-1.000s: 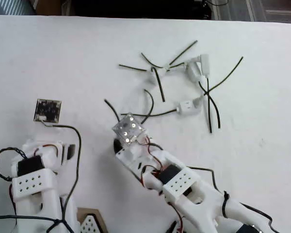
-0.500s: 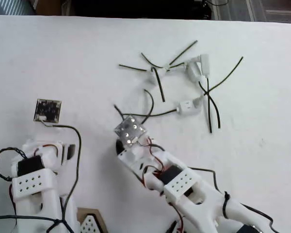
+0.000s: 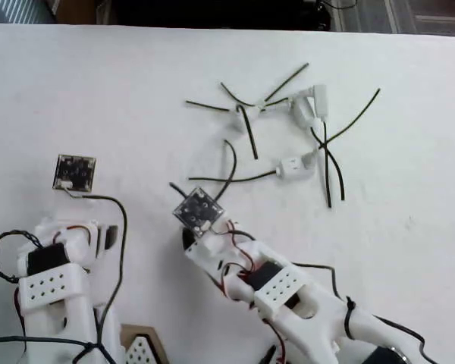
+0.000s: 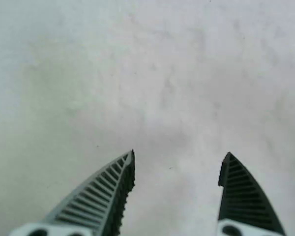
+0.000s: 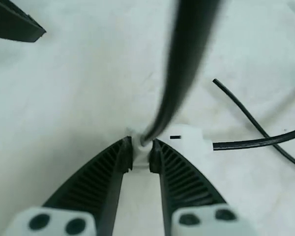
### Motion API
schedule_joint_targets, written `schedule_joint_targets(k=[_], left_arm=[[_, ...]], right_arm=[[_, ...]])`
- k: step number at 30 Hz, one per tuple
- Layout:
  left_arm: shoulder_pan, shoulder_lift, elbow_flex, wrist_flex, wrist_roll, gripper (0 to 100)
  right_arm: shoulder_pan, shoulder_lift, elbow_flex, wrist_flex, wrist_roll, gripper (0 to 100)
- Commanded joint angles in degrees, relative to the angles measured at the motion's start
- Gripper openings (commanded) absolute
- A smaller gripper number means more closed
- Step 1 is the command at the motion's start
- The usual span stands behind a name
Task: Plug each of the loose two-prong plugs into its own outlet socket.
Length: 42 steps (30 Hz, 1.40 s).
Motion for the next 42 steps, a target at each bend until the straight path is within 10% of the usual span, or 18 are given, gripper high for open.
schedule_joint_targets(k=[1,11,17,31,42], left_arm=[[-0.22,-1.27,-0.26,-1.14,0.26,28],[-0.31,-1.19,-0.26,-1.14,0.26,28],[-0.31,-1.19,-0.18,-1.14,0.18,28],[-0.22,-1.54,0.79,-1.58,0.09,28],[-0.13,-1.54,0.79,-1.58,0.09,28]], right_arm=[[-0.40,6.29,-3.87,0.31,0.44,1.7],[-0.22,9.89,-8.00,4.26,0.70,2.7],[-0.13,1.45,-8.62,11.65,4.13,21.0],[1.63,-18.24,-16.97,46.37,3.96,1.7],[-9.36,1.01,-17.49,33.36,-5.63,1.8]])
